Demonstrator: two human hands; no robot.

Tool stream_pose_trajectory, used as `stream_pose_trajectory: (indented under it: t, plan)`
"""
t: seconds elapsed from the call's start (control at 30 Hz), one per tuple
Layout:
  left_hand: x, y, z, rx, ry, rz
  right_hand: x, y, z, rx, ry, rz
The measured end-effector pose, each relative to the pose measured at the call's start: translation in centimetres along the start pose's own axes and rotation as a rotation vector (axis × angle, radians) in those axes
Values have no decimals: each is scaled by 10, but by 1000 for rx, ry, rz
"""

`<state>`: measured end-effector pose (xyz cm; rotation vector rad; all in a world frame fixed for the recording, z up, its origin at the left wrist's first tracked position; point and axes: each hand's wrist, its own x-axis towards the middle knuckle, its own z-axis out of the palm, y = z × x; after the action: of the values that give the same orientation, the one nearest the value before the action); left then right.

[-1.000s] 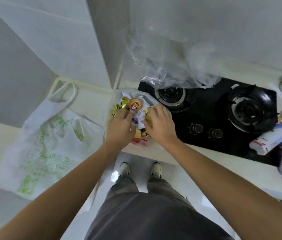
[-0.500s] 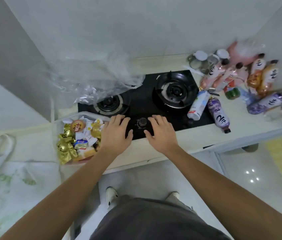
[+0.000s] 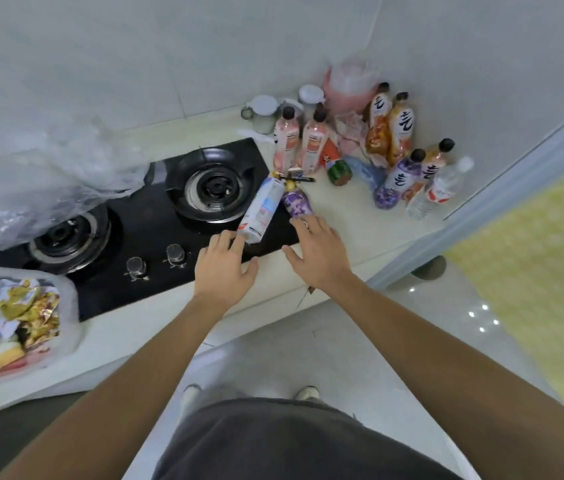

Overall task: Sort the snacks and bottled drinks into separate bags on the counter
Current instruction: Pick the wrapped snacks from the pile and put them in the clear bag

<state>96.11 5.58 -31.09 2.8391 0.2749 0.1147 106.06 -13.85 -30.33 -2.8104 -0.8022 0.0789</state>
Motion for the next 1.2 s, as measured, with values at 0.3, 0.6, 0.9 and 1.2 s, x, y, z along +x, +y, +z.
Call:
stream_pose_trajectory:
  t: [0.3,0.6,0.9,1.2]
  plan:
    - [83,50,25,-17,-6,-36,69,95,-7,42,-56,-25]
    - [188,60,59,-43,-64,-87,157,145,11,60,-251,-55]
    - [265,60,85,25,-176,-234,226,156,46,30,-281,-279]
    - [302,68,117,123,-304,-437,255,164,74,60,-296,-391]
